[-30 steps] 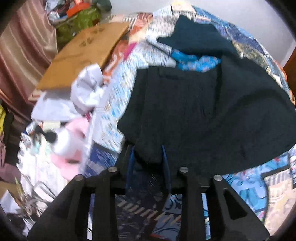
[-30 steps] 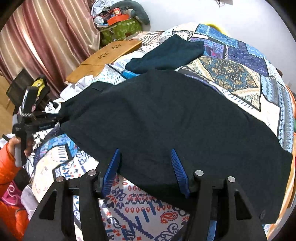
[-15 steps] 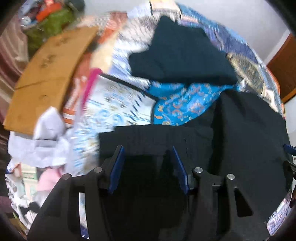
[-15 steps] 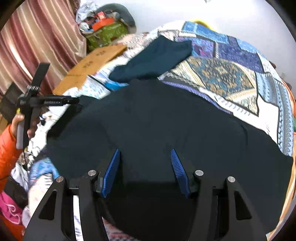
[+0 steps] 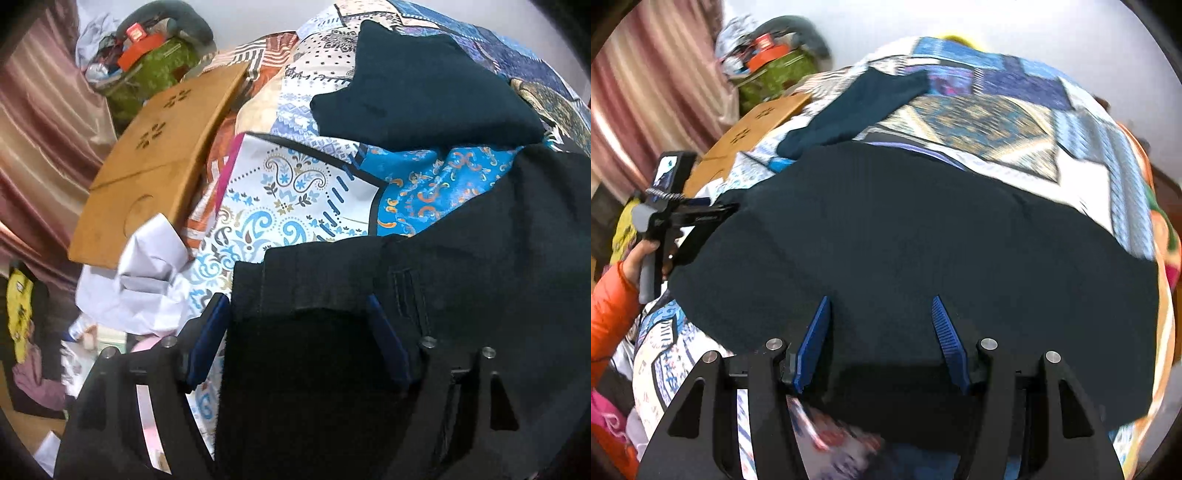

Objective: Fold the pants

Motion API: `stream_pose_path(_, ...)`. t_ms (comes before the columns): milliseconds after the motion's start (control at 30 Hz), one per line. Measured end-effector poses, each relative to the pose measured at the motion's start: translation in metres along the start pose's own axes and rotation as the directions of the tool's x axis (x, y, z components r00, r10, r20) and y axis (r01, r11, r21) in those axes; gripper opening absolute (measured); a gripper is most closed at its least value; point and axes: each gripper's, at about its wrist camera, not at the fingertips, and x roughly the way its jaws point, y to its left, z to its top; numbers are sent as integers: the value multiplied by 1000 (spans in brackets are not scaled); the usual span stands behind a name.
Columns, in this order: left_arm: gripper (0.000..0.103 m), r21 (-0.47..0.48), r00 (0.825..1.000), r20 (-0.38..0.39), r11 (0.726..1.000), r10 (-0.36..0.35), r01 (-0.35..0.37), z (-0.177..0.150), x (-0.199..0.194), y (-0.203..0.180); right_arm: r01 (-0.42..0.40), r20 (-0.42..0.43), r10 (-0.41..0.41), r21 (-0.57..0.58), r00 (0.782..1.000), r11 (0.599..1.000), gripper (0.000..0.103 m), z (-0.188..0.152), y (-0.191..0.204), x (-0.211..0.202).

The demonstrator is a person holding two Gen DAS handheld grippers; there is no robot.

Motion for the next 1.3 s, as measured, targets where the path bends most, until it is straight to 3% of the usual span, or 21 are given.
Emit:
stream_pose_path(67, 77, 3, 1000, -10, 1000, 0, 0, 5, -10, 0, 4, 5, -4, 35, 1000, 999, 53, -8, -10, -11)
stream_pose_path(200, 77, 31, 997, 77, 999, -27, 25, 16, -55, -9, 68, 48, -72, 86, 996, 994, 53, -22, -30, -34)
stream_pose_path(367, 87, 118, 977, 143, 983, -160, 144, 25, -104, -47, 119, 110, -144, 206, 983, 971, 54, -31, -81, -61)
stream_pose_path(500, 88, 188, 960, 145, 959, -239, 210, 34, -119, -89, 176, 137, -219, 272, 966, 946, 54, -28, -123, -71)
stream_pose_path(700, 88, 236, 965, 105, 949, -240, 210, 44, -103, -141, 226, 145, -281, 311, 949, 923, 53, -14, -179, -66)
stream_pose_path(800, 88, 242, 971, 33, 944, -238, 223, 36, -80, -156, 257, 144, -315, 321, 938, 912, 53, -3, -199, -53)
stream_pose_path(900, 93, 214, 970, 89, 956, -224, 201, 27, -78, -157, 271, 136, -322, 300, 937, 915, 52, 8, -213, -37)
stream_pose_path(1033, 95, 198, 969, 85, 957, -233, 213, 27, -76, -155, 295, 99, -333, 282, 938, 913, 35, 17, -229, -14)
stream_pose_path(1300, 97, 184, 968, 97, 960, -230, 210, 26, -74, -155, 351, 59, -372, 221, 926, 910, 35, 19, -233, 3)
